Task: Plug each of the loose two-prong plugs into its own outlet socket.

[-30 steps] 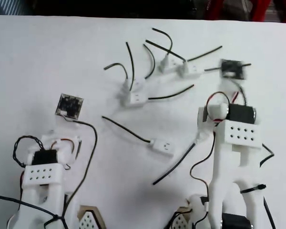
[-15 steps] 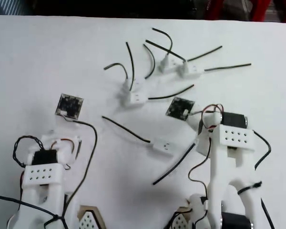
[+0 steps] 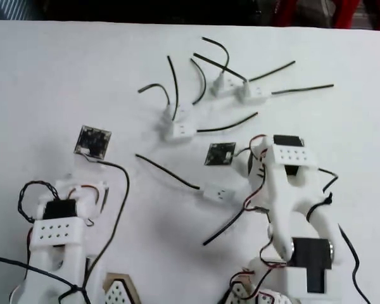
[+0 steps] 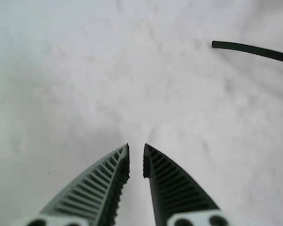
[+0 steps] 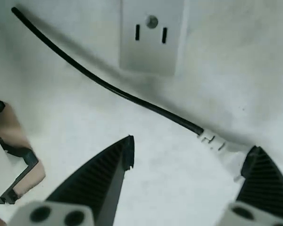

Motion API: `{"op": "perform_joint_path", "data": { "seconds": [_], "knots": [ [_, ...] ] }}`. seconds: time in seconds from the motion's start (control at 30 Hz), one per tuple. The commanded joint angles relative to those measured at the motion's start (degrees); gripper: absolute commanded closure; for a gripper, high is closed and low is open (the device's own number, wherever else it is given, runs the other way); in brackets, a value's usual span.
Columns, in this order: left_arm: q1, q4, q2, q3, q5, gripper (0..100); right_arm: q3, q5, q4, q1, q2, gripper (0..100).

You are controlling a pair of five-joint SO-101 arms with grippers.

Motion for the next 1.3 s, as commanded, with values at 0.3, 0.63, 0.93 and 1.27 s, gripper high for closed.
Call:
{"op": "perform_joint_path", "data": {
  "seconds": [0.3, 0.63, 0.93, 1.27],
  "knots": [
    [-0.4, -0.9, -1.4, -0.3, -0.5, 92, -1.9, 0.6, -8.7, -0.5, 12.1, 74.5],
    [-0.4, -0.9, -1.4, -0.3, -0.5, 92, -2.3, 0.5, -8.7, 5.1, 13.8, 98.4],
    [-0.4, -0.9, -1.4, -0.3, -0.5, 92, -7.9, 0.5, -4.2, 12.4, 13.8, 84.9],
    [-0.4, -0.9, -1.4, -0.3, -0.5, 92, -18.1, 1.1, 12.2, 12.7, 14.5, 70.4]
  ]
}}
